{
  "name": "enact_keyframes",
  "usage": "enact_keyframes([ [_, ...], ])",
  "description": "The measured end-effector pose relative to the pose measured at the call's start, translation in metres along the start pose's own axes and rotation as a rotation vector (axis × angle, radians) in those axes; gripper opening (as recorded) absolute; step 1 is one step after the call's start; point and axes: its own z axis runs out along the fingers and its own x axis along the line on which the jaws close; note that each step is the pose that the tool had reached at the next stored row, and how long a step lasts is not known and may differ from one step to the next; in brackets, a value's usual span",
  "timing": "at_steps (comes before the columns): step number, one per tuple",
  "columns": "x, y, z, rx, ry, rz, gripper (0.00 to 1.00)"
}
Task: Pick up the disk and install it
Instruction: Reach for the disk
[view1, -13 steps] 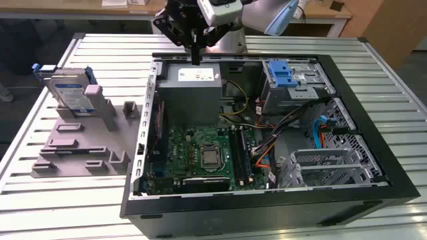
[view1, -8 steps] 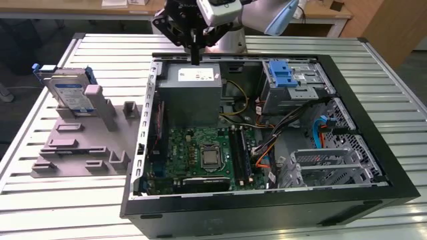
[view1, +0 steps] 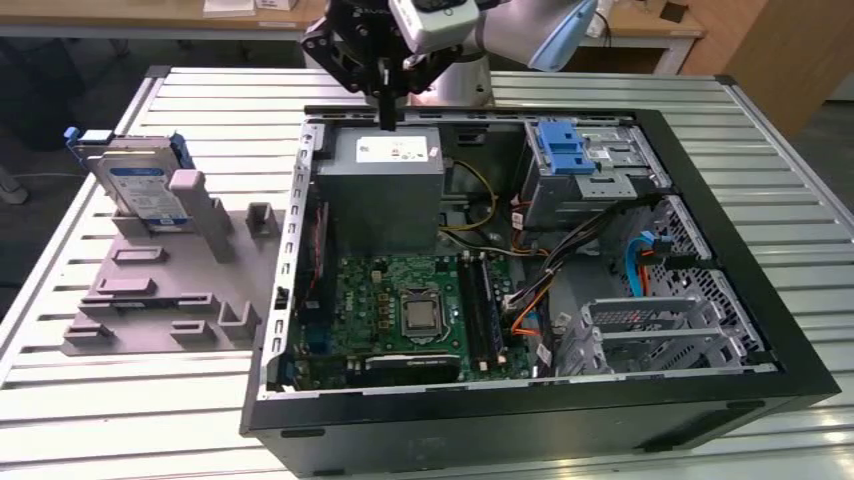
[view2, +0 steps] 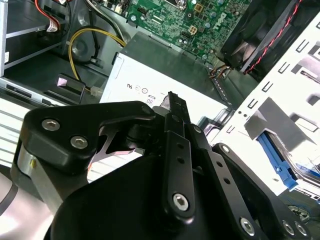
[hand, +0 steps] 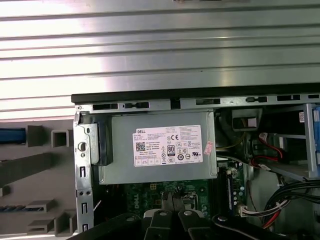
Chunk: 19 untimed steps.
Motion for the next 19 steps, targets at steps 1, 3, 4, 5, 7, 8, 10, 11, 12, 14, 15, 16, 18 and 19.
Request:
enact_keyframes([
  [1, 0.0003, 0.0000, 0.0000, 0.0000, 0.0000, 0.000, 0.11],
  [3, 0.0006, -0.0001, 0.0001, 0.0000, 0.0000, 0.000, 0.11],
  [4, 0.0007, -0.0001, 0.0001, 0.0000, 0.0001, 0.000, 0.11],
  [5, 0.0008, -0.0001, 0.0001, 0.0001, 0.0001, 0.000, 0.11],
  [7, 0.0011, -0.0001, 0.0002, 0.0001, 0.0001, 0.000, 0.11],
  [8, 0.0014, -0.0001, 0.0003, 0.0000, 0.0001, 0.000, 0.11],
  [10, 0.0019, -0.0002, 0.0004, 0.0000, 0.0001, 0.000, 0.11],
  [11, 0.0020, -0.0002, 0.0004, 0.0000, 0.0001, 0.000, 0.11],
  [12, 0.0022, -0.0002, 0.0004, 0.0000, 0.0001, 0.000, 0.11],
  [14, 0.0024, -0.0002, 0.0005, 0.0000, 0.0001, 0.000, 0.11],
  [15, 0.0024, -0.0002, 0.0005, 0.0000, 0.0002, 0.000, 0.11],
  [16, 0.0025, -0.0002, 0.0005, 0.0000, 0.0001, 0.000, 0.11],
  [18, 0.0027, -0.0002, 0.0006, 0.0000, 0.0001, 0.000, 0.11],
  [19, 0.0029, -0.0002, 0.0006, -0.0001, 0.0001, 0.000, 0.11],
])
